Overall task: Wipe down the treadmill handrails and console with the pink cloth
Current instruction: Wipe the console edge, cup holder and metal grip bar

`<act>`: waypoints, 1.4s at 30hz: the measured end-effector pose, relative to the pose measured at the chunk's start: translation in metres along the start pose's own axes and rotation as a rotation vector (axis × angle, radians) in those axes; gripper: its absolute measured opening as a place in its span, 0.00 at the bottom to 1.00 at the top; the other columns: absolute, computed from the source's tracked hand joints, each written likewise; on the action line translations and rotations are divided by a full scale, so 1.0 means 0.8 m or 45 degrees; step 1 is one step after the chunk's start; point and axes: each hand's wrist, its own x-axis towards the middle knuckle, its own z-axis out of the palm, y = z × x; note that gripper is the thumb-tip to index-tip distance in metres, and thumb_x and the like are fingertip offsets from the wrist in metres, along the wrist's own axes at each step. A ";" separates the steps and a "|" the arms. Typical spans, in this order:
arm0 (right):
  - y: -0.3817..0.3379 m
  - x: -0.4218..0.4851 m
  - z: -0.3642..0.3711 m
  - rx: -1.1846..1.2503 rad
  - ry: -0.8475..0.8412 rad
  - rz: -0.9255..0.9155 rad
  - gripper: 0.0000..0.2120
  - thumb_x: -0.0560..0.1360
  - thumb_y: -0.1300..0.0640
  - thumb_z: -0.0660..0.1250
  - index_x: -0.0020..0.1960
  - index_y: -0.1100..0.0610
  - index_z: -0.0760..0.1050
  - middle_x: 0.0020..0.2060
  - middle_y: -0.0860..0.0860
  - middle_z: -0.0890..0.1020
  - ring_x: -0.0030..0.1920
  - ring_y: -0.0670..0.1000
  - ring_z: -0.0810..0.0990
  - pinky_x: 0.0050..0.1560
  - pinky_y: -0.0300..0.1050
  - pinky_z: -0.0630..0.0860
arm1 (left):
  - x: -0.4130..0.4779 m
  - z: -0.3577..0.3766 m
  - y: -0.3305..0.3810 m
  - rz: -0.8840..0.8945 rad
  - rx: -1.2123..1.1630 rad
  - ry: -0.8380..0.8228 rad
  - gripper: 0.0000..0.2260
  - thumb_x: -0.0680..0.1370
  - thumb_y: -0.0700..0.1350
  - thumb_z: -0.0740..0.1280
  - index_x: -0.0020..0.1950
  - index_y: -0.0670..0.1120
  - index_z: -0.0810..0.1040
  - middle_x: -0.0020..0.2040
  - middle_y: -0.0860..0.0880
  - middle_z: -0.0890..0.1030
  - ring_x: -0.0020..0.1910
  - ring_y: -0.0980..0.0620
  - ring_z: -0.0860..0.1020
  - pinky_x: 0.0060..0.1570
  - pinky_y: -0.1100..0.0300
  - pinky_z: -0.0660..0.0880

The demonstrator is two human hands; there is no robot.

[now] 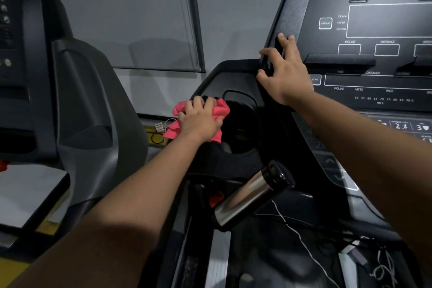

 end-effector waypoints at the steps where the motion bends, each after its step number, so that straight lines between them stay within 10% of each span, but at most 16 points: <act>1: 0.000 0.000 0.000 -0.001 0.000 0.002 0.21 0.75 0.50 0.62 0.68 0.50 0.68 0.77 0.53 0.52 0.77 0.53 0.44 0.71 0.52 0.57 | -0.012 -0.001 -0.002 0.018 0.001 -0.018 0.19 0.77 0.54 0.61 0.66 0.51 0.65 0.64 0.46 0.64 0.65 0.42 0.62 0.61 0.43 0.62; 19: -0.003 -0.002 -0.003 -0.008 -0.032 0.014 0.22 0.76 0.50 0.61 0.69 0.50 0.67 0.77 0.53 0.51 0.77 0.53 0.43 0.72 0.53 0.57 | -0.141 0.010 -0.022 0.502 0.008 0.053 0.23 0.76 0.58 0.49 0.62 0.50 0.74 0.60 0.49 0.72 0.59 0.46 0.69 0.56 0.49 0.64; 27: -0.006 -0.003 -0.002 -0.045 -0.010 -0.004 0.22 0.76 0.51 0.61 0.69 0.52 0.68 0.77 0.55 0.52 0.77 0.56 0.44 0.74 0.51 0.53 | -0.132 0.027 0.013 0.941 -0.008 0.163 0.14 0.75 0.46 0.60 0.61 0.53 0.67 0.56 0.49 0.75 0.53 0.49 0.71 0.46 0.51 0.74; 35: -0.004 0.001 0.002 -0.071 0.003 -0.028 0.21 0.75 0.52 0.61 0.67 0.53 0.69 0.76 0.58 0.53 0.77 0.58 0.45 0.75 0.52 0.49 | -0.115 0.015 0.049 1.127 -0.045 -0.071 0.17 0.79 0.39 0.59 0.68 0.41 0.69 0.66 0.43 0.70 0.61 0.50 0.61 0.65 0.52 0.63; 40: -0.002 0.002 0.003 -0.081 0.009 -0.033 0.21 0.75 0.51 0.61 0.67 0.53 0.69 0.76 0.58 0.53 0.77 0.57 0.45 0.75 0.52 0.48 | -0.091 0.029 0.088 0.956 -0.114 -0.051 0.13 0.71 0.53 0.56 0.51 0.49 0.65 0.46 0.49 0.65 0.45 0.50 0.66 0.35 0.54 0.79; 42: -0.003 0.001 0.003 -0.077 0.005 -0.032 0.21 0.75 0.51 0.61 0.67 0.53 0.69 0.76 0.57 0.53 0.77 0.57 0.45 0.75 0.52 0.48 | -0.096 0.029 0.092 0.888 -0.102 -0.017 0.12 0.71 0.54 0.57 0.50 0.48 0.65 0.46 0.49 0.66 0.46 0.50 0.69 0.37 0.55 0.79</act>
